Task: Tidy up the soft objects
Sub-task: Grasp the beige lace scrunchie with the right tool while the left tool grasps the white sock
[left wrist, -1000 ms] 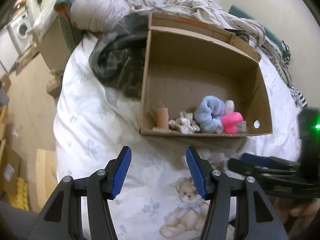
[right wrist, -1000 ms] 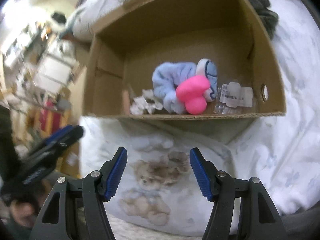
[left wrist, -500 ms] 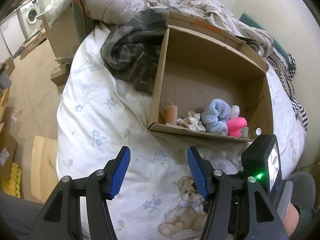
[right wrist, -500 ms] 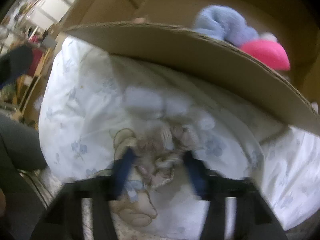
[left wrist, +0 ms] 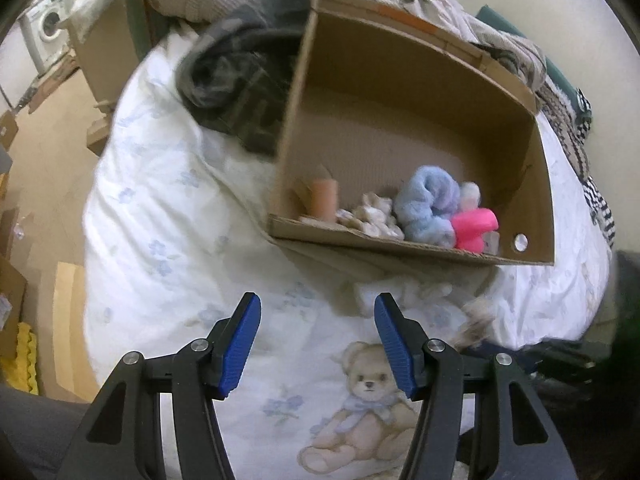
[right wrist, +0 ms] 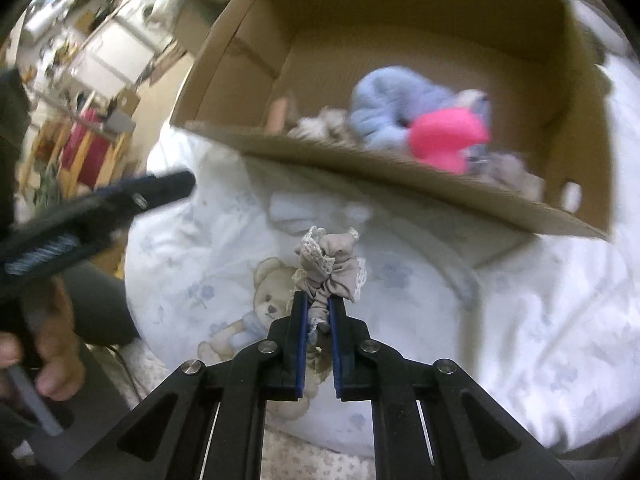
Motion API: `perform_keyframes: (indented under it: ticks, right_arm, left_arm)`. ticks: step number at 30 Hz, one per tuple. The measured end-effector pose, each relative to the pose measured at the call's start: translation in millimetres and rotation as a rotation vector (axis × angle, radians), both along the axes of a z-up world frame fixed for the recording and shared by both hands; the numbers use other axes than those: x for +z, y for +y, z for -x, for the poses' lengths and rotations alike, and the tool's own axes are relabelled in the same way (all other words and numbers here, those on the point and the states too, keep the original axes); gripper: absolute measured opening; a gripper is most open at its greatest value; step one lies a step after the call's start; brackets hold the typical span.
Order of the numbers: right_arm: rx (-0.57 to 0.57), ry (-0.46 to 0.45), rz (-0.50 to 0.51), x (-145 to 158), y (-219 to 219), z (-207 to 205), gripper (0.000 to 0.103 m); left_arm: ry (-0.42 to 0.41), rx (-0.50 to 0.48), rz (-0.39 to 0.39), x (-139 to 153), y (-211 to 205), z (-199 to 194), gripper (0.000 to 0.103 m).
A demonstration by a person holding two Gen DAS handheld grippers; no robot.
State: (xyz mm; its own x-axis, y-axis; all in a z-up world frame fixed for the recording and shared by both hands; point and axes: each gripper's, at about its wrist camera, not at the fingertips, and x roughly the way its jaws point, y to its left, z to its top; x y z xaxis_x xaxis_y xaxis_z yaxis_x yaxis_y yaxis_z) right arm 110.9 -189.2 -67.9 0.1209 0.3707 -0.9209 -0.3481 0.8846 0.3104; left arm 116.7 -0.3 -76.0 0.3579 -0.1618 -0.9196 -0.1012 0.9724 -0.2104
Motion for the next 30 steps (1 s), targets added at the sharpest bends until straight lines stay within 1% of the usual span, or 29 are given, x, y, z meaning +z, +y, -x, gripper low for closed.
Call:
perform_keyframes:
  ticks: [3, 6, 10, 12, 15, 18, 19, 21, 22, 23, 24, 25, 27, 30]
  right_arm:
    - [-0.086, -0.032, -0.036, 15.3, -26.9, -1.7, 0.012]
    - [-0.163, -0.038, -0.073, 22.2, -47.4, -2.1, 0.012]
    - [-0.236, -0.038, -0.106, 26.6, -72.4, -5.0, 0.012]
    - [-0.253, -0.039, -0.114, 23.5, -74.7, -4.4, 0.012]
    - [-0.260, -0.036, -0.113, 22.1, -76.9, -5.8, 0.012]
    - [-0.261, -0.037, -0.115, 20.6, -74.9, -6.0, 0.012]
    - [-0.262, -0.038, -0.114, 19.9, -74.1, -5.9, 0.012]
    - [-0.257, -0.039, -0.115, 19.3, -72.0, -6.2, 0.012]
    - [-0.254, -0.039, -0.112, 19.1, -71.4, -6.2, 0.012]
    - [-0.251, -0.039, -0.110, 19.6, -72.6, -5.4, 0.012]
    - [-0.248, -0.037, -0.109, 19.2, -72.0, -5.6, 0.012]
    - [-0.247, -0.037, -0.108, 18.8, -71.2, -5.8, 0.012]
    - [-0.245, -0.039, -0.105, 19.1, -70.6, -5.9, 0.012]
    - [-0.247, -0.041, -0.104, 18.2, -71.0, -6.1, 0.012]
  left_arm:
    - [0.011, -0.045, 0.013, -7.3, -17.6, -5.8, 0.056]
    - [0.003, -0.107, -0.002, -15.4, -39.8, -14.3, 0.056]
    - [0.010, -0.175, -0.027, -31.2, -61.9, -25.4, 0.056]
    - [0.006, -0.204, -0.019, -38.3, -70.6, -30.3, 0.056]
    - [-0.001, -0.281, -0.052, -49.2, -88.4, -39.0, 0.056]
    - [-0.003, -0.294, -0.057, -57.4, -94.1, -44.7, 0.056]
    - [-0.001, -0.288, -0.046, -59.5, -93.1, -46.2, 0.056]
    - [0.009, -0.281, 0.017, -63.1, -90.0, -48.7, 0.055]
    - [0.010, -0.278, 0.036, -64.2, -89.2, -49.8, 0.048]
    - [0.014, -0.279, 0.041, -66.3, -88.3, -51.2, 0.032]
    - [0.031, -0.281, 0.032, -70.0, -86.8, -52.9, 0.028]
    - [0.049, -0.278, 0.046, -74.1, -81.8, -53.6, 0.028]
    - [0.041, -0.263, 0.073, -74.1, -74.8, -51.5, 0.027]
    - [0.023, -0.276, 0.042, -67.8, -76.2, -47.6, 0.026]
